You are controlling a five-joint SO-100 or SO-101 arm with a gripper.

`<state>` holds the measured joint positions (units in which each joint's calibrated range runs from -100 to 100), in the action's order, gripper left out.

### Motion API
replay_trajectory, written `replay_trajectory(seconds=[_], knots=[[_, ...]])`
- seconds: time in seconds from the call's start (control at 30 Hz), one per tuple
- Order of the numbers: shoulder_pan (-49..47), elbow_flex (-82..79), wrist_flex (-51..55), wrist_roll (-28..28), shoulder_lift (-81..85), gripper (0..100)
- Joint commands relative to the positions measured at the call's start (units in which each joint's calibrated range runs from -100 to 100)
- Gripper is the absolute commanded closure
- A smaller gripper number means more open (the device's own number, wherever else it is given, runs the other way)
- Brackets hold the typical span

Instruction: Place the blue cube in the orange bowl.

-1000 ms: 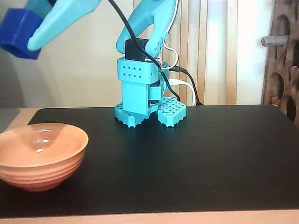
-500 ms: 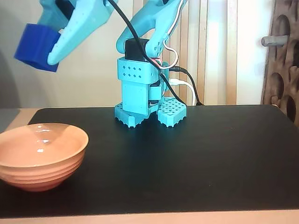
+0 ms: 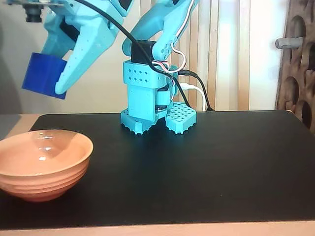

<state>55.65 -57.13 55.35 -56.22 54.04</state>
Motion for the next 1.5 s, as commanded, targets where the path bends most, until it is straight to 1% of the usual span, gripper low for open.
replay_trajectory(seconds=[0.0, 0.3, 0.5, 0.7, 1.03, 1.23, 1.47], knots=[[0.92, 0.51, -4.74, 0.31, -3.55, 85], [1.72, 1.05, -8.22, 0.36, -9.85, 85], [1.92, 1.96, -12.49, 0.36, -13.52, 85], [1.92, 6.22, -12.84, 0.31, -18.46, 85], [3.73, 6.95, -13.02, 0.26, -22.63, 85], [4.43, 6.95, -16.41, 0.36, -24.17, 85], [5.13, 10.12, -16.76, 0.42, -27.24, 85]])
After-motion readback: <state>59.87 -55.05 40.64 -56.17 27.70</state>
